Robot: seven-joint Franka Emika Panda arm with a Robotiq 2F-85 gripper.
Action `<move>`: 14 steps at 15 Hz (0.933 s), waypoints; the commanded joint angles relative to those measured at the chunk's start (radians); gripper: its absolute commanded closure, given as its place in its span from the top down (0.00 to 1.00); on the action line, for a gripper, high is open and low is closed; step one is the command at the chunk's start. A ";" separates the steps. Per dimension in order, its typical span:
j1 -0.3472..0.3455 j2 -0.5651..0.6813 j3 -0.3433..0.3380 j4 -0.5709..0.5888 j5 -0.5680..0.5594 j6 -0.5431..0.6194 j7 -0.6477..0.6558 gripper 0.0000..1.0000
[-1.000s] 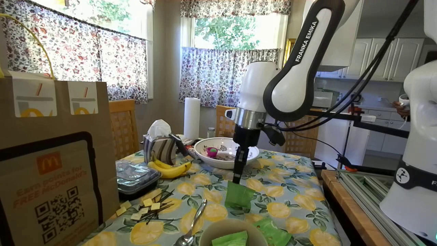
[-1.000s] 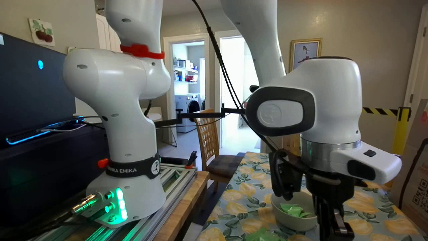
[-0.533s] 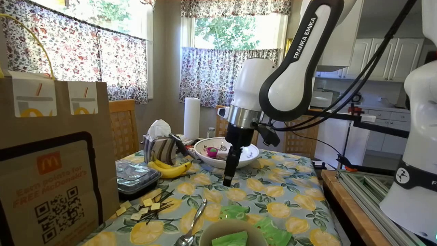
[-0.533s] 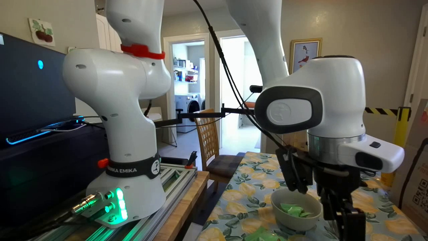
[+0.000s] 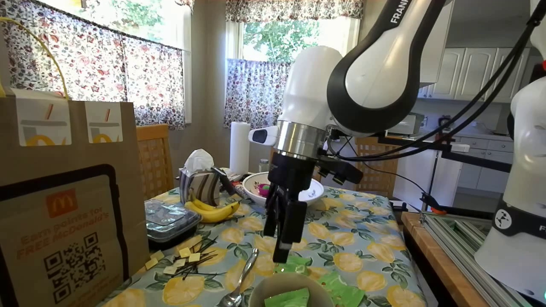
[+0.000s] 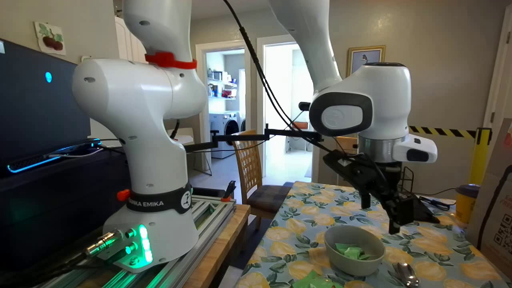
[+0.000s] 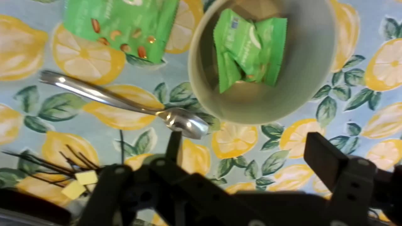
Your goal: Remove the green sachets from the white bowl then place two sachets back in the bowl.
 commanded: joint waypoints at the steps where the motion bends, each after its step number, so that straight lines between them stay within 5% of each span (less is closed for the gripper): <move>1: -0.043 0.078 0.035 0.091 0.088 -0.139 -0.200 1.00; 8: 0.083 0.155 -0.159 0.183 -0.014 -0.369 -0.193 1.00; 14: 0.125 0.218 -0.187 0.243 -0.030 -0.396 -0.199 1.00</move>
